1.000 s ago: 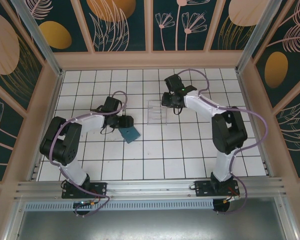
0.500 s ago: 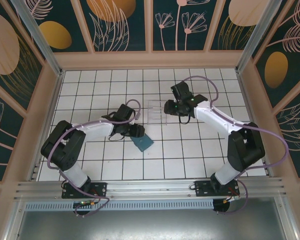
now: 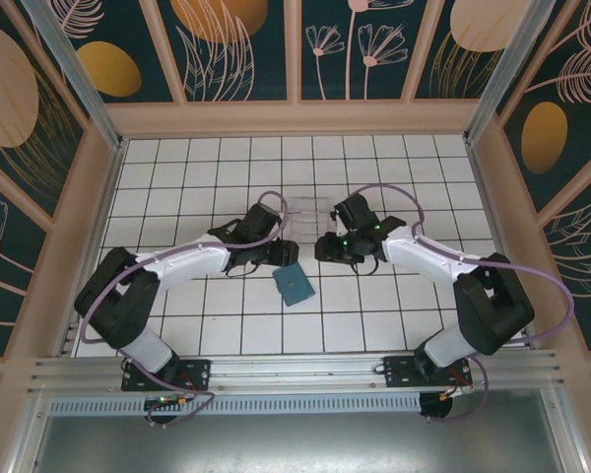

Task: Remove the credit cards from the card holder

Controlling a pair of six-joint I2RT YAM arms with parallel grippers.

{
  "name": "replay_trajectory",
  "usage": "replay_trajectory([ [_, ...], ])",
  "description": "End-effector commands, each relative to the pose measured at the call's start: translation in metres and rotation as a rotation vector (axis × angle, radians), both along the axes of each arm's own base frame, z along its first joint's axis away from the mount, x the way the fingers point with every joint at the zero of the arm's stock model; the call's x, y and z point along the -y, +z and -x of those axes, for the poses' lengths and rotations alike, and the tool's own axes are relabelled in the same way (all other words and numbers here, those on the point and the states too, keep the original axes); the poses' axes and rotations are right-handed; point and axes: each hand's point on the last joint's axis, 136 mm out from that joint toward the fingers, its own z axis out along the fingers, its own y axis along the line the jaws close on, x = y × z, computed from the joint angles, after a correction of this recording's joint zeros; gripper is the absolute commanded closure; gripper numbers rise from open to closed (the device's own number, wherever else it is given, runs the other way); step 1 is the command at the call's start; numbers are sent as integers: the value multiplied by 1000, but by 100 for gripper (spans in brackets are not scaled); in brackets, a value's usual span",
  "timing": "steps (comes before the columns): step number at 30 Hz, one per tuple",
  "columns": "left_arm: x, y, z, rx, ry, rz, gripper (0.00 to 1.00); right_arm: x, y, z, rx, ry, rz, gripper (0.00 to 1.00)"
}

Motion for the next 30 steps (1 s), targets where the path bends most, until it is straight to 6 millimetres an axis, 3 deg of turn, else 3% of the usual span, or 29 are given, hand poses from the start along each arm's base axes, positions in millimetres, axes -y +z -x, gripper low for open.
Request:
replay_trajectory([
  [1,-20,2,6,-27,86,-44,45,-27,-8,14,-45,82,-88,59],
  [4,-29,-5,16,-68,119,-50,47,-36,-21,26,-79,106,-88,60],
  [10,-35,-5,30,-99,134,-20,47,-32,-51,54,-147,112,-15,66],
  [13,-34,-6,35,-119,123,-11,47,-42,-49,71,-173,140,-41,68],
  [16,-33,-10,38,-139,109,-22,47,-58,-34,82,-182,178,-136,71],
  [19,-32,-14,41,-158,95,-38,47,-57,-27,76,-147,152,-168,71],
  [23,-29,-15,44,-172,88,-58,49,-40,-37,56,-146,50,-96,64],
  [30,-24,-18,50,-179,66,-96,51,-55,-47,42,-164,61,-118,61],
])
